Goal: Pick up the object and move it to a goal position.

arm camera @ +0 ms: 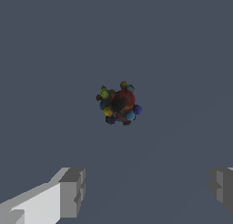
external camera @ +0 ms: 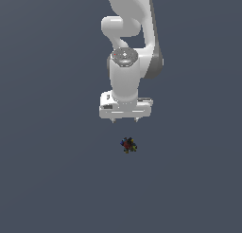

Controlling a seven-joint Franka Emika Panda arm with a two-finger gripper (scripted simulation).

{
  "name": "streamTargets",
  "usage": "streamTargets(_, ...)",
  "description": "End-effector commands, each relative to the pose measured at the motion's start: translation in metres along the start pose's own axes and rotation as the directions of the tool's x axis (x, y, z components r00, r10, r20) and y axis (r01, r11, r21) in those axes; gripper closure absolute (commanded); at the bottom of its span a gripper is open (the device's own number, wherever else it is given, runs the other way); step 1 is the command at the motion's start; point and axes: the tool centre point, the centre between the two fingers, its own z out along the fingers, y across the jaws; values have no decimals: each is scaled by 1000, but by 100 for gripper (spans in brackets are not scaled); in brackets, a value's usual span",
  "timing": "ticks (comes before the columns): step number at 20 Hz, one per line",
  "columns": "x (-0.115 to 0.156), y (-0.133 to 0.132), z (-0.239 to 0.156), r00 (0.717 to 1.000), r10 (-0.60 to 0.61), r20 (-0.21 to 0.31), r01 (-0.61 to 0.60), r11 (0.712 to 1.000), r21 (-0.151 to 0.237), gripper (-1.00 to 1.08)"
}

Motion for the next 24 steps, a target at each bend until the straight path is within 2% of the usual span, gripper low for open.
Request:
streamTargets(1, 0, 0, 0, 1000, 0, 0, 0, 1000, 0, -92)
streamTargets(11, 2, -15, -5, 1000, 28, 4, -28, 999, 29, -92)
streamTargets(24, 13, -15, 10, 1000, -29, 3, 29, 999, 16, -92)
